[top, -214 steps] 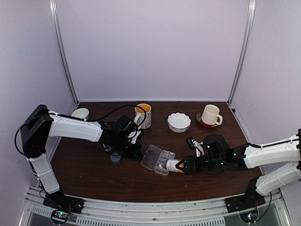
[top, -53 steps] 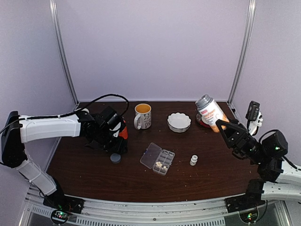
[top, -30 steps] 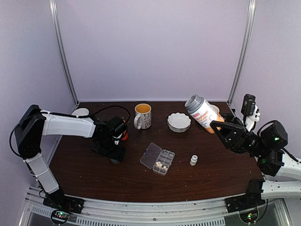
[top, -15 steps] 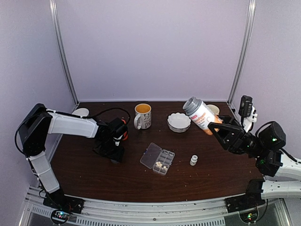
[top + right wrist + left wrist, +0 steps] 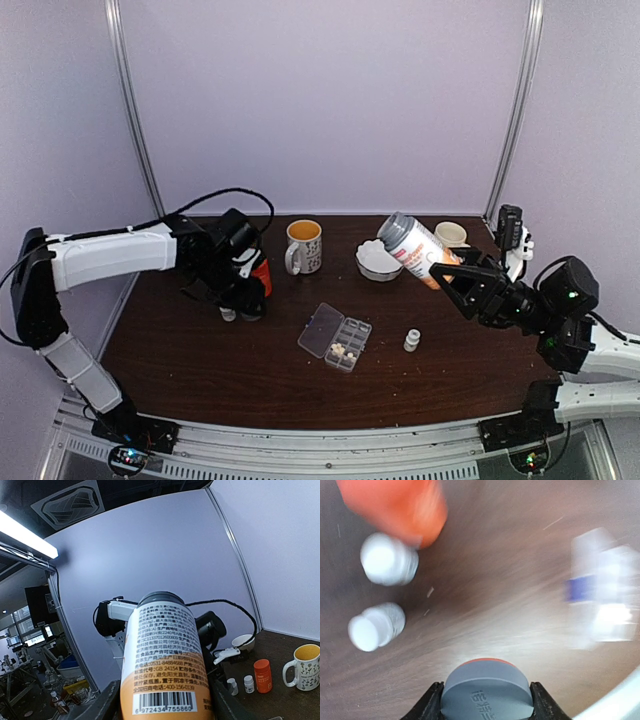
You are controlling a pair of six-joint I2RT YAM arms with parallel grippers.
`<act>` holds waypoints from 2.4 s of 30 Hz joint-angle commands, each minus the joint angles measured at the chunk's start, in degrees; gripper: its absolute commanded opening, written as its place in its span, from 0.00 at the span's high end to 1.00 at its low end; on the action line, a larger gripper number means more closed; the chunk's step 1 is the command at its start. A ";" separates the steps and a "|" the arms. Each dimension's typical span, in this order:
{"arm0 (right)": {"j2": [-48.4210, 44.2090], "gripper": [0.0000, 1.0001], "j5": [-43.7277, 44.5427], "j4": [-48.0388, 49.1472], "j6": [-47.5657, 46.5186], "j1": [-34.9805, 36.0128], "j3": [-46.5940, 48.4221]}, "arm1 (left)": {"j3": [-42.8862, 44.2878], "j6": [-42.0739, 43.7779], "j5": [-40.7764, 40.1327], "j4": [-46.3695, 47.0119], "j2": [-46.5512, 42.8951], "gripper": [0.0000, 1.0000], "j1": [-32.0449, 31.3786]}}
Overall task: Sort the pills into containers
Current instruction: Pick up the lid of the pill bottle from the center of the board, then screw the lid of the pill bottle onto the pill bottle.
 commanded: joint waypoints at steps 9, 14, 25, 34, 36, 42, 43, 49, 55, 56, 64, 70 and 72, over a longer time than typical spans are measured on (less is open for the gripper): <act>6.23 1.00 -1.10 -1.72 -3.76 0.59 4.99 | 18.92 -5.40 38.17 8.77 -13.29 0.61 0.42; 9.82 1.00 -2.70 -4.46 -6.18 1.73 9.53 | 15.09 -14.56 48.86 20.87 -14.57 0.61 0.16; 16.06 1.00 -2.67 -6.85 -10.45 5.04 17.14 | 5.73 -30.35 54.76 45.51 -17.89 0.59 -0.82; 19.28 1.00 -2.54 -6.83 -11.12 6.39 19.27 | 2.56 -36.20 56.59 57.35 -17.82 0.58 -2.35; 19.62 1.00 -2.45 -6.82 -11.21 6.49 19.57 | 2.52 -36.19 56.65 57.57 -17.81 0.58 -2.63; 19.47 1.00 -1.18 -6.34 -11.35 6.58 19.17 | 2.52 -34.57 56.39 55.47 -18.05 0.58 -2.75; 19.36 1.00 -1.12 -6.26 -11.35 6.58 19.09 | 2.52 -34.30 56.32 55.09 -17.96 0.58 -2.82; 18.74 1.00 0.14 -5.64 -11.47 6.62 18.79 | 2.47 -33.95 56.26 54.98 -17.79 0.57 -3.30; 20.01 1.00 0.25 -6.29 -11.57 6.58 19.24 | 2.96 -33.24 57.24 54.62 -17.31 0.57 -3.96; 20.03 1.00 0.39 -6.39 -11.57 6.58 19.24 | 2.96 -32.89 57.45 54.21 -17.24 0.57 -3.97; 20.57 1.00 2.14 -12.76 -14.72 6.88 21.34 | 4.12 -29.06 57.43 48.60 -17.22 0.57 -3.92; 21.44 1.00 4.77 -20.00 -19.86 8.57 24.45 | 4.11 -28.41 57.58 47.05 -16.91 0.57 -3.93; 22.03 1.00 6.34 -24.10 -22.65 9.65 26.18 | 4.15 -28.32 57.66 46.57 -16.71 0.57 -3.97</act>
